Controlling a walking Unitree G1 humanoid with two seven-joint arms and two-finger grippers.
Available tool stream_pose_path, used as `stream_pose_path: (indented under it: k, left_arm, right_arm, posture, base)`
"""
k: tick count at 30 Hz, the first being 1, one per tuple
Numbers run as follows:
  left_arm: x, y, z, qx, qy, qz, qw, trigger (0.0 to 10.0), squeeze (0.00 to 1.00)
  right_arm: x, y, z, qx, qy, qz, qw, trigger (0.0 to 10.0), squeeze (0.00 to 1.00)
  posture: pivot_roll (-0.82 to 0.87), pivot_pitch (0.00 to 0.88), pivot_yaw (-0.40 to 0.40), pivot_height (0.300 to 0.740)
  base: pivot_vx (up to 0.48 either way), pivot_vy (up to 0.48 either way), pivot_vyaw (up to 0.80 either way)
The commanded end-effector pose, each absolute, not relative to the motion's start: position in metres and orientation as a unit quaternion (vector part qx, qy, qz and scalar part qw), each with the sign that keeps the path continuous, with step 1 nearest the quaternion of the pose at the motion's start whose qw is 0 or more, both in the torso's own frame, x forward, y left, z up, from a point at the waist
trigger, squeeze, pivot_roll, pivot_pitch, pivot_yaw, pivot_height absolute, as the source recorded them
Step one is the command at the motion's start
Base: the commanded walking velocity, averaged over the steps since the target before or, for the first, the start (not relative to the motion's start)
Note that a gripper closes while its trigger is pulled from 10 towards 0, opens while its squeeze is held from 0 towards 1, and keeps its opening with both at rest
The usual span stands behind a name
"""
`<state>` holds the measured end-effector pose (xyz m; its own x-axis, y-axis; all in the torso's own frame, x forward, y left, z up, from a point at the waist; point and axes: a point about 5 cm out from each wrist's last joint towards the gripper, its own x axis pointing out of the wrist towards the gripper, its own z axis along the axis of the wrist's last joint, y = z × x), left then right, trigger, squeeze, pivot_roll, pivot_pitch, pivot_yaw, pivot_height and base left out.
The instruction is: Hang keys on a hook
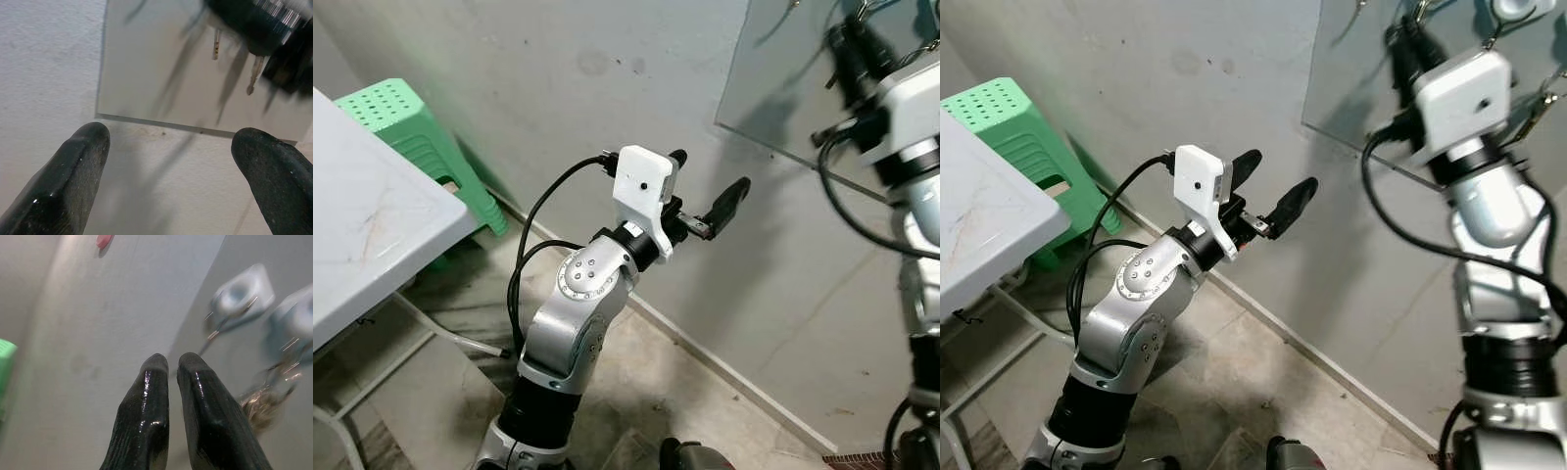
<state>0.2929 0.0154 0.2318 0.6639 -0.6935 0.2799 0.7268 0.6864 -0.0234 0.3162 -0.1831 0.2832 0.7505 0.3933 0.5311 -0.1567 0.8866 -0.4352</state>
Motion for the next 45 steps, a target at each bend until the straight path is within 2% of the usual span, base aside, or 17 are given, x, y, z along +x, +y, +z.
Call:
stream_pose_path:
  k: [1, 6, 8, 9, 12, 19, 22, 23, 25, 28, 31, 32, 33, 37, 43, 45]
  left_arm:
    - [0.290, 0.017, 0.234, -0.068, -0.131, -0.389, 0.909, 10.0, 0.00]
    - [0.290, 0.018, 0.234, -0.069, -0.130, -0.387, 0.910, 10.0, 0.00]
    - [0.290, 0.018, 0.234, -0.069, -0.130, -0.387, 0.910, 10.0, 0.00]
    - [0.290, 0.018, 0.234, -0.074, -0.127, -0.385, 0.911, 10.0, 0.00]
    - [0.291, 0.021, 0.232, -0.083, -0.125, -0.377, 0.914, 10.0, 0.00]
    - [0.300, 0.042, 0.214, -0.104, -0.105, -0.315, 0.938, 10.0, 0.00]
    - [0.302, 0.077, 0.180, -0.105, -0.071, -0.230, 0.965, 10.0, 0.00]
    - [0.302, 0.077, 0.180, -0.105, -0.071, -0.230, 0.965, 10.0, 0.00]
    - [0.296, 0.101, 0.155, -0.090, -0.051, -0.178, 0.979, 10.0, 0.00]
    - [0.295, 0.108, 0.149, -0.077, -0.048, -0.160, 0.983, 10.0, 0.00]
    - [0.282, 0.137, 0.096, -0.064, 0.018, -0.100, 0.993, 10.0, 0.00]
    - [0.282, 0.137, 0.096, -0.064, 0.018, -0.100, 0.993, 10.0, 0.00]
    - [0.276, 0.148, 0.070, -0.072, 0.054, -0.069, 0.994, 10.0, 0.00]
    - [0.267, 0.161, 0.035, -0.015, 0.092, -0.037, 0.995, 10.0, 0.00]
    - [0.242, 0.177, -0.021, -0.015, 0.203, 0.008, 0.979, 10.0, 0.00]
    - [0.238, 0.177, -0.027, -0.020, 0.219, 0.006, 0.975, 10.0, 0.00]
  right_arm:
    - [0.315, -0.189, 0.289, -0.148, -0.326, 0.144, 0.923, 10.0, 1.00]
    - [0.314, -0.190, 0.288, -0.083, -0.328, 0.133, 0.931, 10.0, 1.00]
    - [0.314, -0.190, 0.288, -0.083, -0.328, 0.133, 0.931, 10.0, 1.00]
    - [0.314, -0.189, 0.284, -0.033, -0.322, 0.131, 0.937, 10.0, 0.00]
    - [0.312, -0.188, 0.274, 0.014, -0.303, 0.133, 0.944, 10.0, 0.00]
    - [0.309, -0.181, 0.230, 0.020, -0.237, 0.138, 0.962, 10.0, 0.00]
    - [0.304, -0.185, 0.198, 0.021, -0.187, 0.128, 0.974, 10.0, 0.00]
    - [0.304, -0.185, 0.198, 0.021, -0.187, 0.128, 0.974, 10.0, 0.00]
    - [0.299, -0.193, 0.175, 0.017, -0.148, 0.111, 0.983, 10.0, 0.00]
    - [0.298, -0.194, 0.169, 0.015, -0.137, 0.106, 0.985, 10.0, 0.00]
    - [0.286, -0.195, 0.125, 0.004, -0.070, 0.110, 0.991, 10.0, 0.00]
    - [0.286, -0.195, 0.125, 0.004, -0.070, 0.110, 0.991, 10.0, 0.00]
    - [0.283, -0.193, 0.105, -0.010, -0.037, 0.112, 0.993, 10.0, 0.00]
    - [0.276, -0.190, 0.070, -0.011, 0.018, 0.113, 0.993, 10.0, 0.00]
    - [0.259, -0.196, 0.005, -0.021, 0.155, 0.088, 0.984, 10.0, 0.00]
    - [0.255, -0.198, -0.002, -0.025, 0.173, 0.084, 0.981, 10.0, 0.00]
  posture:
    - [-0.05, 0.191, -0.018, 0.740]
    - [-0.05, 0.193, -0.017, 0.740]
    - [-0.05, 0.193, -0.017, 0.740]
    - [-0.05, 0.194, -0.019, 0.740]
    - [-0.05, 0.192, -0.022, 0.740]
    - [-0.05, 0.186, -0.021, 0.740]
    - [-0.05, 0.178, -0.018, 0.740]
    - [-0.05, 0.178, -0.018, 0.740]
    - [-0.05, 0.172, -0.018, 0.740]
    - [-0.05, 0.172, -0.018, 0.740]
    - [-0.03, 0.161, -0.023, 0.740]
    - [-0.03, 0.161, -0.023, 0.740]
    - [-0.03, 0.158, -0.024, 0.740]
    - [-0.03, 0.142, -0.024, 0.740]
    - [-0.02, 0.117, -0.020, 0.740]
    - [-0.02, 0.115, -0.020, 0.740]
  base:
    - [0.000, 0.000, 0.00]
    - [0.000, 0.000, 0.00]
    - [0.000, 0.000, 0.00]
    - [0.000, 0.000, 0.00]
    - [0.000, 0.000, 0.00]
    - [0.000, 0.000, 0.00]
    - [0.000, 0.000, 0.00]
    - [0.000, 0.000, 0.00]
    - [0.000, 0.000, 0.00]
    - [0.000, 0.000, 0.00]
    - [0.000, 0.000, 0.00]
    - [0.000, 0.000, 0.00]
    - [0.000, 0.000, 0.00]
    - [0.000, 0.000, 0.00]
    - [0.000, 0.000, 0.00]
    - [0.000, 0.000, 0.00]
